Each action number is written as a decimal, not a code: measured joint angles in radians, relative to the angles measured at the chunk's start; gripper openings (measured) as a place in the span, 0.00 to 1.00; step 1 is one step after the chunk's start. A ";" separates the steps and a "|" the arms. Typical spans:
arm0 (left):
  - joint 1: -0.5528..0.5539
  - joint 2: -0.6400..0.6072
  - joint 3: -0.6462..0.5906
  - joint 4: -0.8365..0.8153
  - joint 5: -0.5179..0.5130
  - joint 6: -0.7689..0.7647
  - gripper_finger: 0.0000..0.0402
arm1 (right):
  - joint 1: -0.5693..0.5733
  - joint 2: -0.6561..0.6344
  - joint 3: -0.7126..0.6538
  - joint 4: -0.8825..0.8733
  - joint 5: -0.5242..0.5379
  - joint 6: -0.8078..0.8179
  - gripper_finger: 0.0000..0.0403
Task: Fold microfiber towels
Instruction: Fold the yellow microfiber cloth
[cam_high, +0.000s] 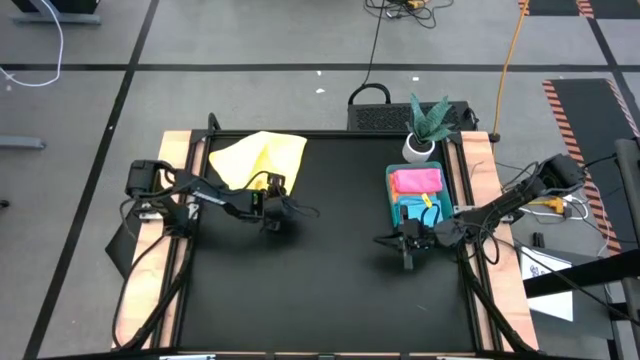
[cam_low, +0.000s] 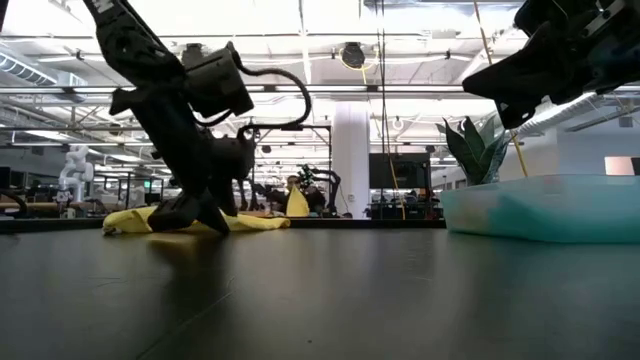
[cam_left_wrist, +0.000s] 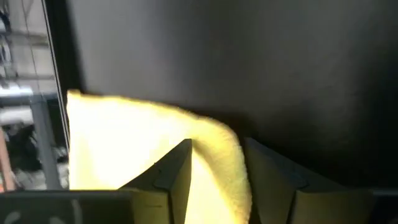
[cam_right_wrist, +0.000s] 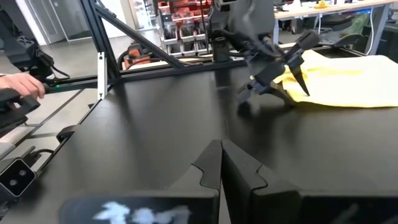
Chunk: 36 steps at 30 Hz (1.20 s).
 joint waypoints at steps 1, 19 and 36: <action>0.014 0.000 0.000 -0.005 0.009 -0.023 0.36 | 0.000 0.000 0.000 0.000 0.000 0.001 0.00; -0.118 -0.168 0.238 -0.365 0.031 -0.411 0.02 | 0.000 0.011 -0.002 -0.003 -0.001 0.003 0.00; -0.452 -0.330 0.522 -0.358 0.141 -0.559 0.06 | 0.006 0.471 0.221 0.188 -0.035 -0.205 0.23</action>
